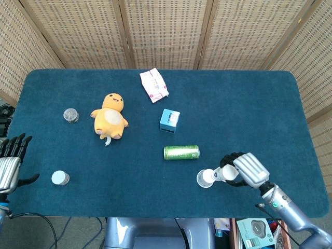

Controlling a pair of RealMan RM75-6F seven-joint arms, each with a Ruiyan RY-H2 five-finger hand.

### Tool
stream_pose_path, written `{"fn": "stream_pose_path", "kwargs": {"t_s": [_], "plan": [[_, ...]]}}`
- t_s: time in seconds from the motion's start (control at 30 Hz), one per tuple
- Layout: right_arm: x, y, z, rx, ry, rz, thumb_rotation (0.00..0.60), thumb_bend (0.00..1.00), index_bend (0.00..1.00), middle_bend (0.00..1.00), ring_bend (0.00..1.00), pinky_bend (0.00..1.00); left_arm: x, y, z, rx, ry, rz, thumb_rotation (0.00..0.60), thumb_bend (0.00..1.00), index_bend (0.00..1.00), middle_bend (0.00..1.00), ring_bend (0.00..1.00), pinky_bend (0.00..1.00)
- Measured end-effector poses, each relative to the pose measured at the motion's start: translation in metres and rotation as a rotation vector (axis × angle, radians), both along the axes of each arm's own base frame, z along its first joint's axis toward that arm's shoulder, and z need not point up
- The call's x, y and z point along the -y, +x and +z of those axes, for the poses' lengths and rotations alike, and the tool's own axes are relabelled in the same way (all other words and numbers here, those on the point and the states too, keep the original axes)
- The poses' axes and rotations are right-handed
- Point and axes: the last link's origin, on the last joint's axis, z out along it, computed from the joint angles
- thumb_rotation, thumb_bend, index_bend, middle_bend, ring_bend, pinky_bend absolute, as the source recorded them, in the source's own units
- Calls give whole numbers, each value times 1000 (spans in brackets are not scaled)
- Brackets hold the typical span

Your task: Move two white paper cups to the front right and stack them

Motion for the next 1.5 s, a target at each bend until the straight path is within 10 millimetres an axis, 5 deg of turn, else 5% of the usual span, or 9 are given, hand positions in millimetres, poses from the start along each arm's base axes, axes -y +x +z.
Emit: {"fn": "stream_pose_path", "kwargs": {"t_s": [0.3, 0.87, 1.13, 1.27, 1.4, 1.5], "plan": [[-2, -2, 2, 8, 33, 11, 600, 437, 389, 275, 273, 508, 0, 0, 0, 2, 1, -6, 600, 140, 0, 0, 0, 0], [-6, -3, 10, 9, 33, 17, 600, 437, 327, 229, 238, 508, 1, 0, 0, 6, 2, -12, 600, 140, 0, 0, 0, 0], [-12, -2, 35, 23, -28, 28, 600, 437, 293, 211, 229, 499, 2, 0, 3, 16, 9, -13, 600, 140, 0, 0, 0, 0], [-20, -1, 62, 50, -102, 23, 600, 393, 284, 198, 203, 292, 5, 0, 5, 25, 13, -18, 600, 141, 0, 0, 0, 0], [-35, -9, 91, 87, -223, 3, 600, 66, 140, 43, 19, 53, 9, 1, 7, 36, 17, -32, 600, 140, 0, 0, 0, 0], [-50, -25, 105, 87, -318, -42, 600, 0, 29, 0, 0, 10, 13, 2, 9, 41, 29, -41, 600, 140, 0, 0, 0, 0]]}}
